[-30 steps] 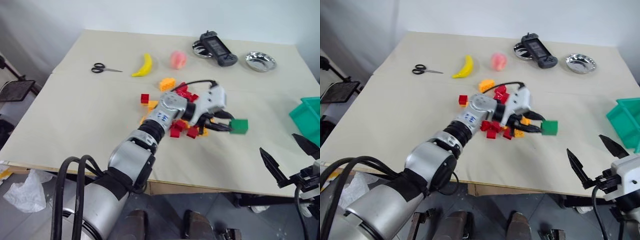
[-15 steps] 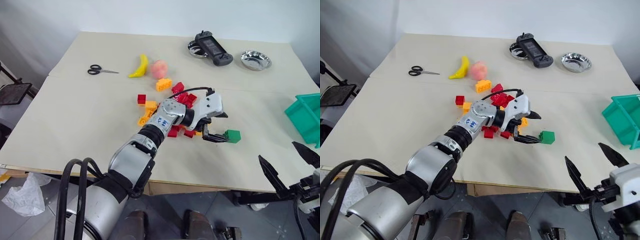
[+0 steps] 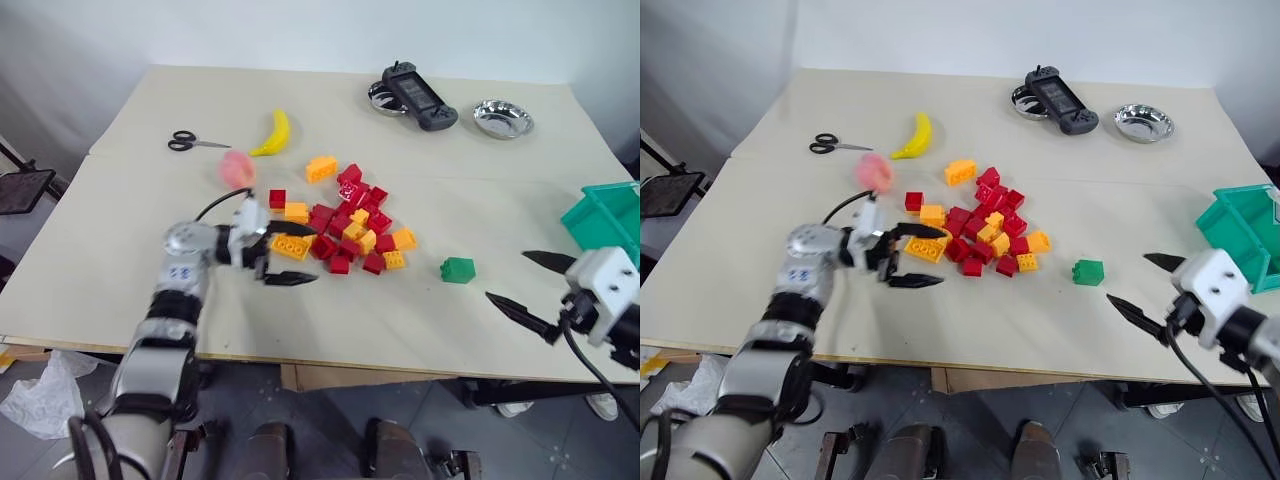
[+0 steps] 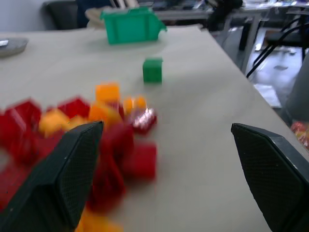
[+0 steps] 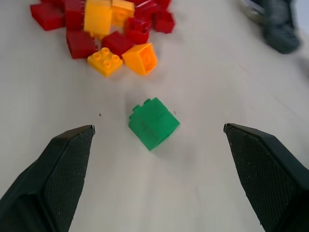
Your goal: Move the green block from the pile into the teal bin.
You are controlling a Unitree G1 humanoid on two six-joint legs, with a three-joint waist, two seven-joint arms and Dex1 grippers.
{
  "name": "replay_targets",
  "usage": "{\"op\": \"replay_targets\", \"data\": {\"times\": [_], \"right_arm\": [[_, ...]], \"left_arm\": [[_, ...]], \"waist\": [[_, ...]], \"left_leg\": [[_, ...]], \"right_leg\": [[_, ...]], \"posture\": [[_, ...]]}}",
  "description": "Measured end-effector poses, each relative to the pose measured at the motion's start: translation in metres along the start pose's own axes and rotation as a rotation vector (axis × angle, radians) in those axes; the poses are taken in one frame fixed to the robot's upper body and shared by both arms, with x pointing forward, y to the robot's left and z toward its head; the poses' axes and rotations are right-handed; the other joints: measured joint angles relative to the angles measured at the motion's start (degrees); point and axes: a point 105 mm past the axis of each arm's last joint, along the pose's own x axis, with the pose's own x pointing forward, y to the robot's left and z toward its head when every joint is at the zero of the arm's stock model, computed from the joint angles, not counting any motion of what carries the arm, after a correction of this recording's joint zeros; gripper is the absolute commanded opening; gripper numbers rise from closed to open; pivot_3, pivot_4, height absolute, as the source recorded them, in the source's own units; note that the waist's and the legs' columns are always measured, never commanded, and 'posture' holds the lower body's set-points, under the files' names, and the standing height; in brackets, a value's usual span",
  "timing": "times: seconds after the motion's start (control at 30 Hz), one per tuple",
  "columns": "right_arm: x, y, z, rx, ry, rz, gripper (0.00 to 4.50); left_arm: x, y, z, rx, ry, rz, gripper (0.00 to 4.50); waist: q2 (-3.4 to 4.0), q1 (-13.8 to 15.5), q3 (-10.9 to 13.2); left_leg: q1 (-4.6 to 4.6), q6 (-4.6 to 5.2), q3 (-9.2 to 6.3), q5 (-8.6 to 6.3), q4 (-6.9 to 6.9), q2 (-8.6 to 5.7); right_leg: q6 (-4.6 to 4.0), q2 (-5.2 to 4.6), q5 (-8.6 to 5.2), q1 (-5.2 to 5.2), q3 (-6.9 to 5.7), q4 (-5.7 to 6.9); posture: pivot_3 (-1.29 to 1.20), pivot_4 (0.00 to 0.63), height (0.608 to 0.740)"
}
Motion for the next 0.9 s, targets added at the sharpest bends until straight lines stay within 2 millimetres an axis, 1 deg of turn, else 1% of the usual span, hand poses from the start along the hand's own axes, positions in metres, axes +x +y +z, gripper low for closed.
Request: {"op": "replay_targets", "data": {"times": [0.17,0.23,0.3,0.43,0.53,0.57,0.63,0.7,0.73,0.77,0.8,0.9], "right_arm": [[0.038,-0.012,-0.007,-0.007,0.030,0.159,4.50],[0.049,-0.014,-0.015,-0.003,0.076,0.238,4.50],[0.055,-0.015,-0.022,-0.008,0.113,0.286,4.50],[0.070,-0.020,-0.023,-0.040,0.133,0.351,4.50],[0.086,-0.018,-0.025,-0.040,0.120,0.375,3.93],[0.089,-0.017,-0.027,-0.032,0.111,0.378,3.53],[0.091,-0.015,-0.030,-0.027,0.109,0.392,2.98],[0.092,-0.013,-0.030,-0.031,0.100,0.408,2.30],[0.092,-0.013,-0.029,-0.034,0.097,0.418,2.05],[0.091,-0.012,-0.028,-0.041,0.094,0.424,1.66],[0.091,-0.012,-0.028,-0.047,0.091,0.428,1.49],[0.085,-0.012,-0.032,-0.039,0.091,0.420,1.49]], "left_arm": [[-0.020,-0.035,0.010,-0.035,0.026,-0.027,4.49],[-0.025,-0.042,0.014,-0.064,0.030,-0.016,4.49],[-0.027,-0.045,0.019,-0.076,0.028,-0.007,4.49],[-0.026,-0.053,0.024,-0.096,0.017,0.007,4.49],[-0.027,-0.055,0.023,-0.114,0.033,0.023,4.50],[-0.028,-0.054,0.023,-0.117,0.037,0.032,4.50],[-0.028,-0.053,0.024,-0.118,0.036,0.047,4.50],[-0.027,-0.055,0.026,-0.122,0.022,0.051,4.50],[-0.026,-0.057,0.026,-0.127,0.019,0.051,4.50],[-0.025,-0.059,0.026,-0.130,0.017,0.050,4.50],[-0.024,-0.060,0.026,-0.132,0.015,0.047,4.50],[-0.020,-0.059,0.028,-0.135,-0.004,0.059,4.50]], "waist": [[0.00,-0.4,0.0],[0.00,-0.6,0.0],[0.00,-0.6,0.0],[0.01,-1.1,0.0],[0.01,-1.4,0.0],[0.01,-1.4,0.0],[0.01,-1.2,0.0],[0.01,-1.0,0.0],[0.01,-1.0,0.0],[0.01,-1.0,0.0],[0.01,-1.0,0.0],[0.01,-0.8,0.0]], "left_leg": [[-0.05,-0.02,-0.05,-0.03,0.17,0.03],[-0.06,-0.02,-0.05,-0.03,0.21,0.03],[-0.06,-0.02,-0.06,-0.03,0.22,0.02],[-0.03,-0.04,-0.05,-0.03,0.20,0.04],[-0.03,-0.06,-0.04,-0.03,0.18,0.07],[-0.03,-0.06,-0.04,-0.02,0.19,0.07],[-0.04,-0.06,-0.04,-0.03,0.19,0.05],[-0.05,-0.07,-0.04,-0.03,0.19,0.05],[-0.05,-0.07,-0.04,-0.03,0.19,0.05],[-0.05,-0.07,-0.04,-0.03,0.20,0.06],[-0.04,-0.08,-0.04,-0.03,0.21,0.06],[-0.05,-0.08,-0.04,-0.03,0.22,0.06]], "right_leg": [[0.00,0.00,0.00,0.02,-0.01,0.06],[0.00,0.00,0.00,0.02,-0.01,0.05],[0.00,0.00,0.00,0.04,-0.03,0.05],[0.00,0.02,0.00,0.03,-0.02,0.05],[0.00,0.04,0.00,0.03,-0.03,0.05],[0.00,0.03,0.00,0.03,-0.02,0.05],[0.00,0.03,0.00,0.03,-0.02,0.04],[0.00,0.02,0.00,0.03,-0.02,0.03],[0.00,0.02,0.00,0.03,-0.02,0.03],[0.00,0.03,0.00,0.04,-0.02,0.03],[0.00,0.03,0.00,0.03,-0.02,0.04],[0.00,0.02,0.00,0.04,-0.02,0.05]], "posture": [[0.00,0.150,0.740],[0.00,0.150,0.740],[0.00,0.150,0.740],[0.00,0.150,0.740],[0.00,0.150,0.740],[0.00,0.150,0.740],[0.00,0.150,0.740],[0.00,0.150,0.740],[0.00,0.150,0.740],[0.00,0.150,0.740],[0.00,0.150,0.740],[0.00,0.150,0.740]]}}
